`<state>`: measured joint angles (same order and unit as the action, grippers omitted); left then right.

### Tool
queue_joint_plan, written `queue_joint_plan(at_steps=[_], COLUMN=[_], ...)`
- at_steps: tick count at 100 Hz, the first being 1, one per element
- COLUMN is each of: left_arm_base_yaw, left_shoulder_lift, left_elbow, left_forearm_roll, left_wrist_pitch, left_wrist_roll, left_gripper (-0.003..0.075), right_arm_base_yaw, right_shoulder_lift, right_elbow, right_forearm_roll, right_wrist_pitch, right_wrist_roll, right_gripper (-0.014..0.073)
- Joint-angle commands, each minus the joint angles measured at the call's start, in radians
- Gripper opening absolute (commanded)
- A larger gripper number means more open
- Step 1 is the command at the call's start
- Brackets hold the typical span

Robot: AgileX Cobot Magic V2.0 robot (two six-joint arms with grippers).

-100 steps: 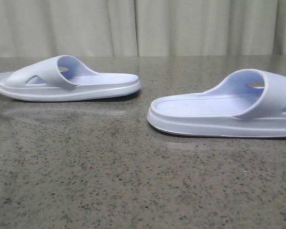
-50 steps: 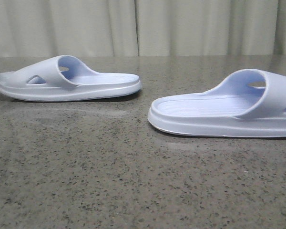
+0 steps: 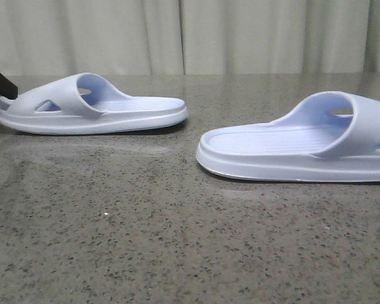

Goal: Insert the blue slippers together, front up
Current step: 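Lift both slippers off the table and bring them toward each other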

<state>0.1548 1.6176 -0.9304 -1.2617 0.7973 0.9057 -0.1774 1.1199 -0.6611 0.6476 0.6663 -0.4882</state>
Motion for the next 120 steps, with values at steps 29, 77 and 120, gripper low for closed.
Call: queue_joint_plan(at_steps=[29, 77, 120], left_arm_base_yaw=[0.003, 0.003, 0.003], left_shoulder_lift=[0.014, -0.060, -0.215], left_elbow=[-0.047, -0.047, -0.047], left_forearm_roll=[-0.135, -0.144, -0.149], left_wrist_pitch=[0.056, 0.081, 0.116], left_wrist_roll=[0.056, 0.111, 0.066], left_gripper=[0.0168, 0.0015, 0.0015], right_arm_base_yaw=[-0.001, -0.001, -0.001], right_shoulder_lift=[-0.007, -0.043, -0.108], right_elbow=[-0.031, -0.077, -0.219], right_forearm_roll=[0.009, 0.059, 0.313], right_wrist_pitch=[-0.046, -0.105, -0.072], right_wrist_roll=[-0.027, -0.027, -0.107], right_gripper=[-0.0102, -0.0102, -0.0102])
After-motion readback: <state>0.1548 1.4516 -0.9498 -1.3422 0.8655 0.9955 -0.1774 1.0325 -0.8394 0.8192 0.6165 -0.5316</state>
